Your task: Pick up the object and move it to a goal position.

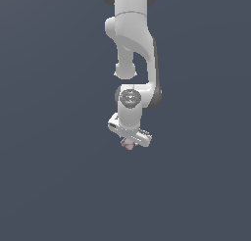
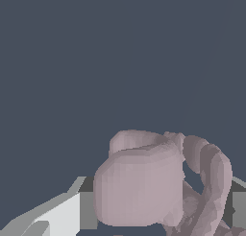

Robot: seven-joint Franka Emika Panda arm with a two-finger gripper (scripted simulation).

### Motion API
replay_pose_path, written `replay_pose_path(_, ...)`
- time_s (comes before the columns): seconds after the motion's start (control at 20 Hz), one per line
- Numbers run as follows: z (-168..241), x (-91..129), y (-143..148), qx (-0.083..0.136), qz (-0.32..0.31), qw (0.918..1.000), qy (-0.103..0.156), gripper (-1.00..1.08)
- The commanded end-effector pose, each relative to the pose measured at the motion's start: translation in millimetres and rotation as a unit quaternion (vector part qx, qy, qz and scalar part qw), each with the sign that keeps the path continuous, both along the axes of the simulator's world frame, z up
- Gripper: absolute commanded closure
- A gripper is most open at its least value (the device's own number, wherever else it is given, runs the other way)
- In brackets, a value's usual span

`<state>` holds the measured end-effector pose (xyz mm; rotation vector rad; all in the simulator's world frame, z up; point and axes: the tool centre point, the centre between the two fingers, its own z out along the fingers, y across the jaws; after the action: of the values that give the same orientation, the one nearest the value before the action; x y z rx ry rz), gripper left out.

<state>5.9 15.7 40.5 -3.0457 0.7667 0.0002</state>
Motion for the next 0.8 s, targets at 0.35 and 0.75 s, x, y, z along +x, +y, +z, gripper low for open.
replay_pose_path(0.35,0.1,-40.3,-80.7,0.000,-0.001,1.0000,0.000,1.08)
replay_pose_path(0.75,0.1,-69.5,-142.9,0.000,-0.001,1.0000,0.000,1.08)
